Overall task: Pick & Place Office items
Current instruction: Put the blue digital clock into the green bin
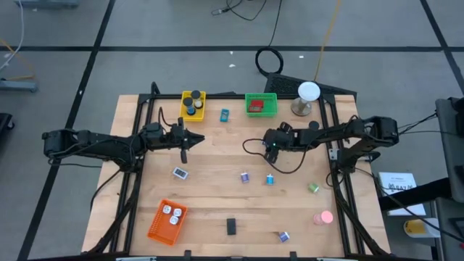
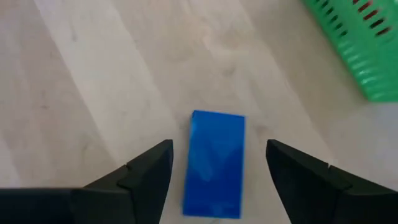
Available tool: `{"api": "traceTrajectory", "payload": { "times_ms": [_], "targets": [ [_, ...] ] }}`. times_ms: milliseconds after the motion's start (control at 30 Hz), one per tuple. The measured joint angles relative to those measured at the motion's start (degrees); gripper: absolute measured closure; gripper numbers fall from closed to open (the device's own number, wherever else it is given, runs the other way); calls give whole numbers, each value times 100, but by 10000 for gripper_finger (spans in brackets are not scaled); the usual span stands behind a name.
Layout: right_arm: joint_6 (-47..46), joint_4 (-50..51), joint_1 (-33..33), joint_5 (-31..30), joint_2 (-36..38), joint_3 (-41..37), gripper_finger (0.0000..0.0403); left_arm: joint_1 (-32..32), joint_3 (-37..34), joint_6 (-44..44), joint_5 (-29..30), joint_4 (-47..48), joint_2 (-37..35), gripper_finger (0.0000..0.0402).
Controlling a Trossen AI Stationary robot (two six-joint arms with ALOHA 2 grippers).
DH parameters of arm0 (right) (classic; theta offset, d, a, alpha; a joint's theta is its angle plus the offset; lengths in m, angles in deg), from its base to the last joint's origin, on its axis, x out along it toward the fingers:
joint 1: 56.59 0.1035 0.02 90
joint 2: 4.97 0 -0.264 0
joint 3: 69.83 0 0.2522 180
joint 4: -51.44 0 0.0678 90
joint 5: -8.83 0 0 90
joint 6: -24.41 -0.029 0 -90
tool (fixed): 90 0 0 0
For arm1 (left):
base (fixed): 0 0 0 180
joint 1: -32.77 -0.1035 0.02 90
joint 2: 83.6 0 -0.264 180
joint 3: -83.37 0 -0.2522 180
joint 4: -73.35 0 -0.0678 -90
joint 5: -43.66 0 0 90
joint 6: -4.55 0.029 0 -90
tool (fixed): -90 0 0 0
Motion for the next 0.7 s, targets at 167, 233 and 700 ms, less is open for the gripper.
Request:
{"api": "traceTrajectory", "payload": {
  "times_ms": [167,233,700],
  "targets": [
    [-408,368,334,-195,-26,-54,159,1,0,-1,-1,-1,2,360],
    [-499,340,395,-506,-35,-140,165,0,0,-1,0,1,0,360],
    [-471,-826,-27,0,-17,-811,222,2,0,0,-2,1,0,360]
  ]
}}
